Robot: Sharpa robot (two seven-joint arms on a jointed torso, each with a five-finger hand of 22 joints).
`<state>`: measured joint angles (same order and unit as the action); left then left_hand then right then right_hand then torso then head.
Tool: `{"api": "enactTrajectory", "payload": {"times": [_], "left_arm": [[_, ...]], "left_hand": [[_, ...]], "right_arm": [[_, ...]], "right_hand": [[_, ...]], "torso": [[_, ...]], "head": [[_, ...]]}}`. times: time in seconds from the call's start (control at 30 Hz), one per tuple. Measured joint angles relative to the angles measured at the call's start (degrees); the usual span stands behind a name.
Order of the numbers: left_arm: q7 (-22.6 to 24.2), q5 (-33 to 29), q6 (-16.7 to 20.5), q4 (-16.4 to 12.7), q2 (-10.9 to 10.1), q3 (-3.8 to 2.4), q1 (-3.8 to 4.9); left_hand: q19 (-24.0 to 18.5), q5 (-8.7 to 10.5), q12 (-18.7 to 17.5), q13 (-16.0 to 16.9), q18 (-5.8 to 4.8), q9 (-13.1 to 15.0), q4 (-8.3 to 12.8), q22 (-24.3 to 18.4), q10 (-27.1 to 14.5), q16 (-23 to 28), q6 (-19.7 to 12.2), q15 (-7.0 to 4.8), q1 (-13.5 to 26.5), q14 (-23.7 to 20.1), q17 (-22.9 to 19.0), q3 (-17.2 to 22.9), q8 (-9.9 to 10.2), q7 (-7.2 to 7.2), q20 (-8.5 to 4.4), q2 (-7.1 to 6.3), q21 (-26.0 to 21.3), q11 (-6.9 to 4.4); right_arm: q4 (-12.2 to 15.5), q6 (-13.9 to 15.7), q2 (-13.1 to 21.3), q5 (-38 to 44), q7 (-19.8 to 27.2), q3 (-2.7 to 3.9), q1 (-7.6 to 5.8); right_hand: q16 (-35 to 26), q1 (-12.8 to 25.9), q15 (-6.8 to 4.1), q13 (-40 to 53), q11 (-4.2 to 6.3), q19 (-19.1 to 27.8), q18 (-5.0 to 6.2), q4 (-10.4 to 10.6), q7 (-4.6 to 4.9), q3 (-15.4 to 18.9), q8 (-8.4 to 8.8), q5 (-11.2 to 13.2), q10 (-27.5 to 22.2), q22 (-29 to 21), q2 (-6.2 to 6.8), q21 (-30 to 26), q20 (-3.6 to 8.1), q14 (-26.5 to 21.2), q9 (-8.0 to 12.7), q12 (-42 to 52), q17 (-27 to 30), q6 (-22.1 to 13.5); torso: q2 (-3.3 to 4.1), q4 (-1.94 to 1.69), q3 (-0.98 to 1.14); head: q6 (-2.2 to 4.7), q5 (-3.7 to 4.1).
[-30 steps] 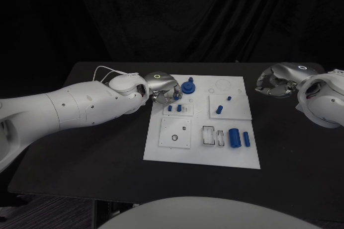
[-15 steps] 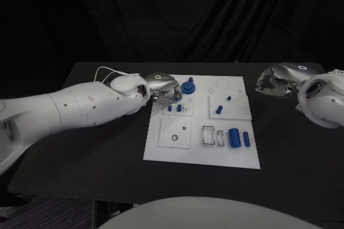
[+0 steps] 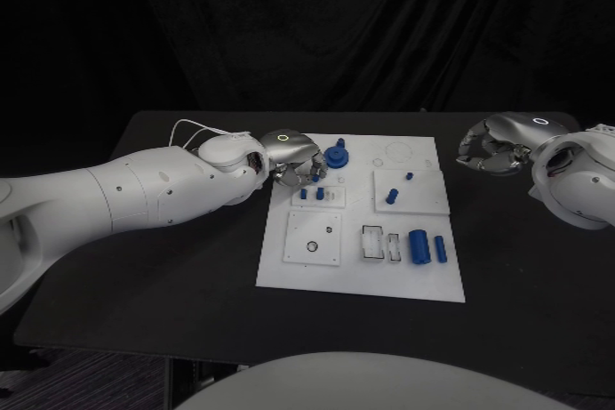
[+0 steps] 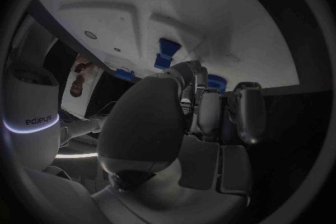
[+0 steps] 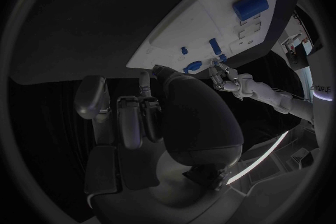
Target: Assemble the parts on the task board
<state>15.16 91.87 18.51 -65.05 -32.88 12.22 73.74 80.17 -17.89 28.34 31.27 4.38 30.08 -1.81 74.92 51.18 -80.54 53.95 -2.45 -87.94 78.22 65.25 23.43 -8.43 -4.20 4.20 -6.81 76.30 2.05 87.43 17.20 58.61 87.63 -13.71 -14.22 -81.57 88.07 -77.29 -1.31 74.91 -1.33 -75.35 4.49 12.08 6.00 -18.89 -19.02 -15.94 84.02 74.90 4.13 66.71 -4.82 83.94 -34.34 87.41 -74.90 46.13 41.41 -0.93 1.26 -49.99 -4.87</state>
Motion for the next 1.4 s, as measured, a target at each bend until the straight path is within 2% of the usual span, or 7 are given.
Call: {"api": "enactTrajectory", "payload": {"times": [0.8, 1.4], "left_arm": [[-0.08, 0.01, 0.94, 0.41, 0.01, -0.01, -0.01], [-0.84, 0.01, -0.75, 0.86, 0.65, -0.03, -0.01]], "left_hand": [[0.0, 0.0, 0.0, 0.14, 0.0, 0.19, 0.0, -0.01, 0.0, 0.0, 0.93, 0.0, 0.39, 0.0, -0.1, -0.01, 0.01, 0.1, 0.0, 0.39, 0.0, 0.0], [0.0, 0.0, -0.23, 0.19, 0.0, 0.26, -0.34, -0.01, 0.19, 0.46, 1.13, 0.0, 0.91, 0.0, -0.86, -0.03, 0.02, -0.1, 0.0, 0.44, -0.52, 0.2]], "right_arm": [[-0.02, -0.25, -0.02, 0.0, -0.06, -0.01, 0.0], [-0.04, -0.59, -0.07, 0.0, -0.09, -0.01, 0.0]], "right_hand": [[0.0, 0.0, 0.0, -0.01, 0.0, 0.0, 0.0, -0.16, 0.0, -0.16, 0.0, 0.0, 0.0, 0.03, 0.0, 0.0, 0.0, 0.0, -0.01, 0.0, 0.0, 0.0], [0.0, 0.0, 0.0, -0.01, 0.0, 0.0, 0.0, -0.16, 0.0, -0.16, 0.0, 0.0, 0.0, 0.02, 0.0, 0.0, 0.0, 0.0, 0.04, 0.0, 0.0, 0.0]], "torso": [[-0.02, -0.01, 0.0], [-0.03, 0.01, -0.01]], "head": [[0.0, -0.12], [0.0, -0.08]]}}
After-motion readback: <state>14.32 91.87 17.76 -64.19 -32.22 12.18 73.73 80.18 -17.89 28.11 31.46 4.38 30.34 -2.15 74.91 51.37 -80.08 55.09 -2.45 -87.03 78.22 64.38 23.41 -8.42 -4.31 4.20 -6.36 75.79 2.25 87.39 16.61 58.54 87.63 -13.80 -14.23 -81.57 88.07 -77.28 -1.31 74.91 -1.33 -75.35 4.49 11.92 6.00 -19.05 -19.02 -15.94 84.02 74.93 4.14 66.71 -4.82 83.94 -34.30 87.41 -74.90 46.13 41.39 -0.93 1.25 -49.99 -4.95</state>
